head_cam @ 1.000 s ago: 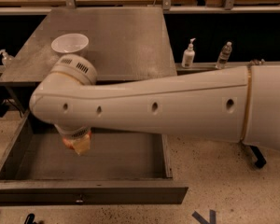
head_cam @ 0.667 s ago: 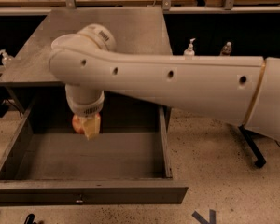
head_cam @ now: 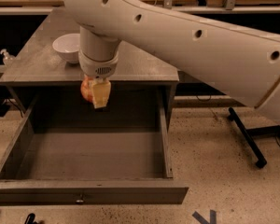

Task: Pick apple from top drawer and place on counter

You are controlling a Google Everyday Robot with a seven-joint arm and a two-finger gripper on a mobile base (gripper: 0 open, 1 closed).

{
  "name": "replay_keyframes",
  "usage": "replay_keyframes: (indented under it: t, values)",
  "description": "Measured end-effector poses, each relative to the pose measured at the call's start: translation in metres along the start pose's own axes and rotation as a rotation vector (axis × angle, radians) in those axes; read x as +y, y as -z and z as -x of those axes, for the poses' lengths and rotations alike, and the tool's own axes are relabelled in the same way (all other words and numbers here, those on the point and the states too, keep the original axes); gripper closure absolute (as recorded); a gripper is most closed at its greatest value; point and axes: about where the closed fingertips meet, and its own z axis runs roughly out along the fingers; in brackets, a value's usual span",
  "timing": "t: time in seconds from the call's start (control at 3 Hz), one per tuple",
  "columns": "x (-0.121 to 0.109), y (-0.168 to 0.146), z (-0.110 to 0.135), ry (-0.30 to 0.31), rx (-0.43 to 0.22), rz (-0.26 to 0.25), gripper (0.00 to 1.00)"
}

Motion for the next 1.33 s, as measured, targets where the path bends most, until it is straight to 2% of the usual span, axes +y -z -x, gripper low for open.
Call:
replay_keyframes:
  t: [0.33,0.67,1.0,1.33]
  values:
    - [0.0,0.0,0.0,0.001,-0.001,0.001,1.0]
    - [-0.007,-0.009,0.0,0.022,-0.038,0.029,1.0]
    - [-0.024,-0.039,-0.032,0.012,-0.115,0.101,1.0]
    - [-0.056,-0.065,-0.071,-0.044,-0.201,0.113,1.0]
